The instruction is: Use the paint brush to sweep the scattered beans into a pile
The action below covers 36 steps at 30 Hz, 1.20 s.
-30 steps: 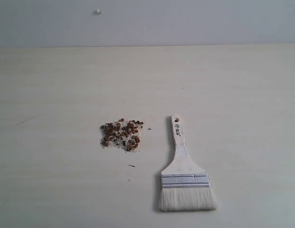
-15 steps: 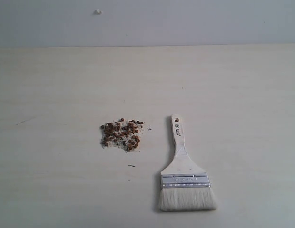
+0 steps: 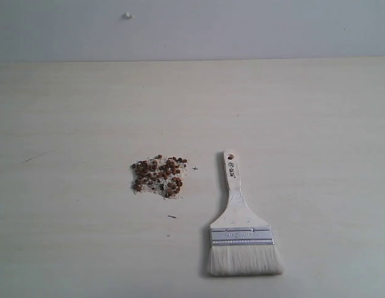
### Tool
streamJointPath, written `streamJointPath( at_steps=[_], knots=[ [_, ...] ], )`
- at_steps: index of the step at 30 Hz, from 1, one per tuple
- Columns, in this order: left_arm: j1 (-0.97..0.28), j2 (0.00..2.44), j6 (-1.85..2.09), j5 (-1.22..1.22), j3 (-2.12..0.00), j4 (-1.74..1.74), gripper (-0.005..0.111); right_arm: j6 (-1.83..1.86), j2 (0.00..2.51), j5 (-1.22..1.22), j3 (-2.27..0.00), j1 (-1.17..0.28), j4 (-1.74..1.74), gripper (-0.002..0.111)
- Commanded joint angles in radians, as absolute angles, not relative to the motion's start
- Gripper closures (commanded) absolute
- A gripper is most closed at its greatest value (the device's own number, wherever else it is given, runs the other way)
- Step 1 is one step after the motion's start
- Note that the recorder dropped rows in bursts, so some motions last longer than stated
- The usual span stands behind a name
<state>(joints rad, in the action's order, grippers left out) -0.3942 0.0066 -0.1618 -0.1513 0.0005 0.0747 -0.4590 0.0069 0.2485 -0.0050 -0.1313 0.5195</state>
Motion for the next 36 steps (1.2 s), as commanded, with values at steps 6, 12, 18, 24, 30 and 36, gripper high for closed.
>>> streamJointPath(
  at_steps=[6,12,18,24,30,36],
  knots=[
    [-0.4,0.0,-0.164,-0.151,0.0,0.074,0.107,-0.1,0.0,0.274,0.0,-0.126,0.18,0.108],
    [-0.4,0.0,-0.164,-0.151,0.0,0.074,0.107,0.084,0.0,0.267,0.0,-0.126,-0.165,0.108],
    [-0.4,0.0,-0.164,-0.151,0.0,0.074,0.107,0.084,0.0,0.267,0.0,-0.126,-0.165,0.108],
    [-0.4,0.0,-0.164,-0.151,0.0,0.074,0.107,0.084,0.0,0.267,0.0,-0.126,-0.165,0.108],
    [-0.4,0.0,-0.164,-0.151,0.0,0.074,0.107,0.084,0.0,0.267,0.0,-0.126,-0.176,0.108],
    [-0.4,0.0,-0.164,-0.151,0.0,0.074,0.107,0.084,0.0,0.267,0.0,-0.126,-0.178,0.108]
  ],
)
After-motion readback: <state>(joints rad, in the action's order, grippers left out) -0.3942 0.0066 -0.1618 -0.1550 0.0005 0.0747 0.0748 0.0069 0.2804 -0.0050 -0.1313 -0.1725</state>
